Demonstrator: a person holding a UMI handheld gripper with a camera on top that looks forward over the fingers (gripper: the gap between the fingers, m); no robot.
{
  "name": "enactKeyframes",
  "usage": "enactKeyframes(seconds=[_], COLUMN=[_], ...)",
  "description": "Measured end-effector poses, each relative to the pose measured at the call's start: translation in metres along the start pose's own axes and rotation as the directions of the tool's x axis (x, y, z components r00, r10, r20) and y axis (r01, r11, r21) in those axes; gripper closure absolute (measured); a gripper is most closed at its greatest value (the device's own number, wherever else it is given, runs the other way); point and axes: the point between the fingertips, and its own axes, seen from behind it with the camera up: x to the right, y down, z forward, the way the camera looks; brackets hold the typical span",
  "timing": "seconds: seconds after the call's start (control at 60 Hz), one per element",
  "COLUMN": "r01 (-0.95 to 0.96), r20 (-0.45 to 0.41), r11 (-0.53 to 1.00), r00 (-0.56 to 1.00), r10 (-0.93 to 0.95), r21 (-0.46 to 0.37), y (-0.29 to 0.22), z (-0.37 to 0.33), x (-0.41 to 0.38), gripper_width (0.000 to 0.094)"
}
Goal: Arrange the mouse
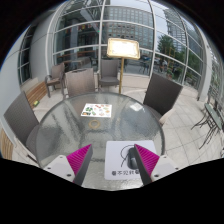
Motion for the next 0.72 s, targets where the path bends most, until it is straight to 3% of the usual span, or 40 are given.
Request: enactKeyframes(seconds=[0.217,0.717], r01=[-0.052,-0.021], r20=[0.029,0.018], r11=[0.993,0.996], r00=[0.998,1.0], r10=[0.049,0.019], r21=[0.103,0.088], y=[-0.006,0.023], z=[-0.057,-0.108], x=[-0.047,-0.087], gripper_width=[0.0103,0.0108])
